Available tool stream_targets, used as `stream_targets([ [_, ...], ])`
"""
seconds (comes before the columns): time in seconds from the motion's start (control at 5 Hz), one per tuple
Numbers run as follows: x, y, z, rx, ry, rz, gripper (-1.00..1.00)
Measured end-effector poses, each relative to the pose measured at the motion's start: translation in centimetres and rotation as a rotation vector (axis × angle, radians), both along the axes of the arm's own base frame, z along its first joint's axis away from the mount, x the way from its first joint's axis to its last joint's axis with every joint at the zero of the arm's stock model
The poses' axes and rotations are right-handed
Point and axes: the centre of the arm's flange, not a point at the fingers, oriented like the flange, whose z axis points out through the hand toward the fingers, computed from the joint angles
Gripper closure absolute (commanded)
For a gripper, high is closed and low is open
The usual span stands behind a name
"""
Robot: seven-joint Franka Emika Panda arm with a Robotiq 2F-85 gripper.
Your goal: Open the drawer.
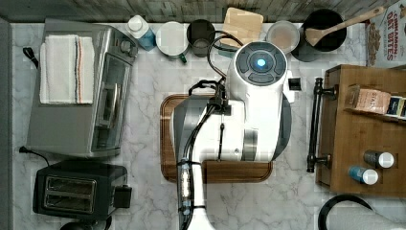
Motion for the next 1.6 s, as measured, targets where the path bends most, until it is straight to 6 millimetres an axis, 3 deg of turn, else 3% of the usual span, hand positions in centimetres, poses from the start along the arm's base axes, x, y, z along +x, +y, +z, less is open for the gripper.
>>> stream_targets([
  [0.4,-0.2,0.0,-0.6,0.001,0.011,-0.001,-1.00],
  [0.8,-0.3,-1.3,-2.0,0.024,0.055,0.241,-1.00],
  [1.2,0.8,-4.9,-2.5,0.020,-0.033,0.455,-1.00],
  [1.6,1.0,-11.5,-4.0,-0.029,-0.088,0.372,-1.00],
])
